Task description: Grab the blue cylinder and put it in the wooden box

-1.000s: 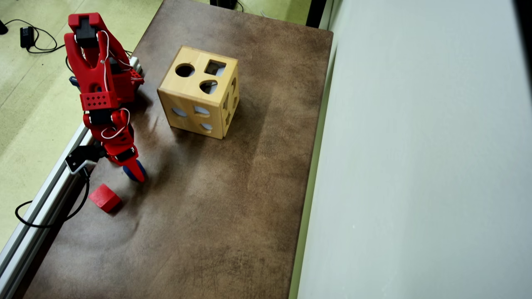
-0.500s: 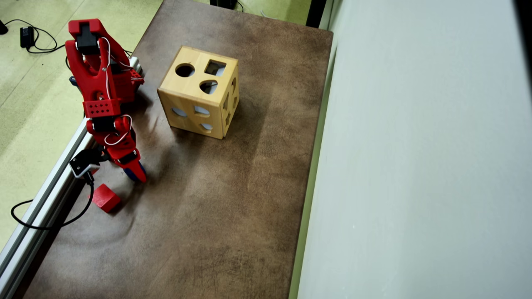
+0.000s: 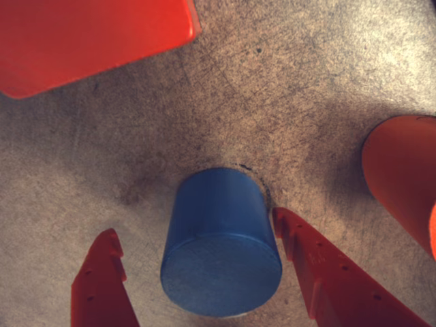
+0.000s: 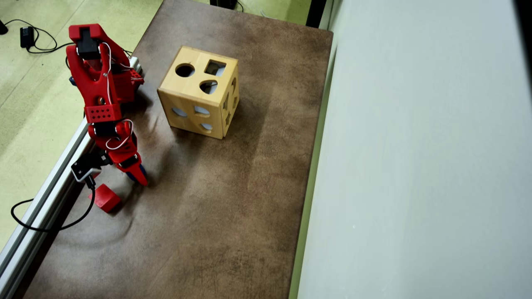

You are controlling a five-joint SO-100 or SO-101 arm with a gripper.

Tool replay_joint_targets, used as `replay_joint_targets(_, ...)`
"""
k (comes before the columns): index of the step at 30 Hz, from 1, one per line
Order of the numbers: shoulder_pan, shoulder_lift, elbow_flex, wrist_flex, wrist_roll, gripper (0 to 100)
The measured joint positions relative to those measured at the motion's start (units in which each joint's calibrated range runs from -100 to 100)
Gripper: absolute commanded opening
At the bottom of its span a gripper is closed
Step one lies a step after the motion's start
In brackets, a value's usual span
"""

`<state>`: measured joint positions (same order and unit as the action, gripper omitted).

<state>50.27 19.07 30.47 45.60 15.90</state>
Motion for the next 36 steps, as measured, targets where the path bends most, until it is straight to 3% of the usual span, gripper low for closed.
replay_joint_targets(14,0.0,0.0,0.0,0.0,0.0,34)
replay_joint_targets(23,0.0,0.0,0.0,0.0,0.0,17)
replay_joint_targets(36,0.0,0.0,0.0,0.0,0.0,14)
